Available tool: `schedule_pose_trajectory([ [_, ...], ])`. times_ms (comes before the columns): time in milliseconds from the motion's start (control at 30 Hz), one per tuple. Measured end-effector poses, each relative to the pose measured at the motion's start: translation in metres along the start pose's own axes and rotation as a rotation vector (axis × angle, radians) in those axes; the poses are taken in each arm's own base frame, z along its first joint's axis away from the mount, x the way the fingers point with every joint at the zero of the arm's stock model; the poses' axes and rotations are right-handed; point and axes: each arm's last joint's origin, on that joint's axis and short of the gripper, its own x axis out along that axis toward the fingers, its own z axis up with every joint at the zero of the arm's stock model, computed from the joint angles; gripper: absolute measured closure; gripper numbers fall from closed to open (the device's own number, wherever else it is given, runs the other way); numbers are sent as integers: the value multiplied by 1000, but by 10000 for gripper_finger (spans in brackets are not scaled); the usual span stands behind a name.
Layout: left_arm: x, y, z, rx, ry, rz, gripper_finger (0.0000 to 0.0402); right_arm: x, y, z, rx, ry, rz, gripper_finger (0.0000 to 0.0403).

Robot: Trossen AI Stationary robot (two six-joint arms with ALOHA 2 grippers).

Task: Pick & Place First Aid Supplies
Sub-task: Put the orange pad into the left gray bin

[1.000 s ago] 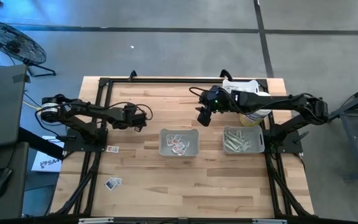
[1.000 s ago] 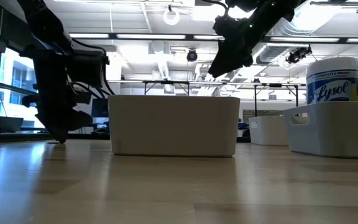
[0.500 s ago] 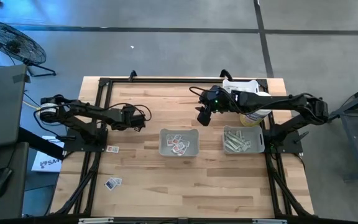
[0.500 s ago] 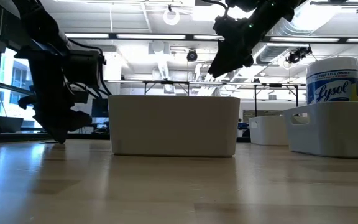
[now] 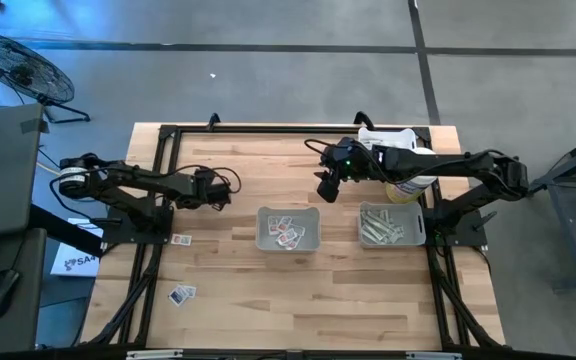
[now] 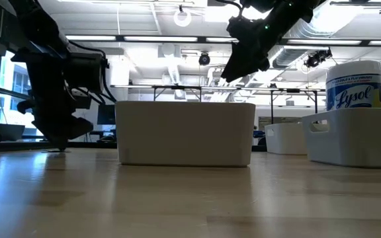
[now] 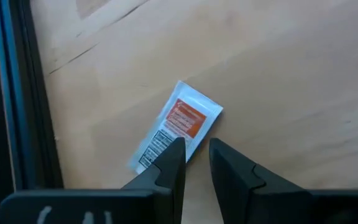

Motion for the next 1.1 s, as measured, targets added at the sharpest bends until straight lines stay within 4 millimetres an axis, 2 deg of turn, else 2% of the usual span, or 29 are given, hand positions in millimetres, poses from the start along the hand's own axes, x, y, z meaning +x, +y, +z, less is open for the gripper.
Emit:
schedule_pose_trajectory([
  [267,10,8,13,-59,46,-14,327,0,0,0,1,0,4,249],
  [600,19,15,25,-83,52,-27,253,0,0,0,2,4,6,249],
  [1100,27,25,31,-96,112,-42,250,0,0,-1,0,8,6,249],
])
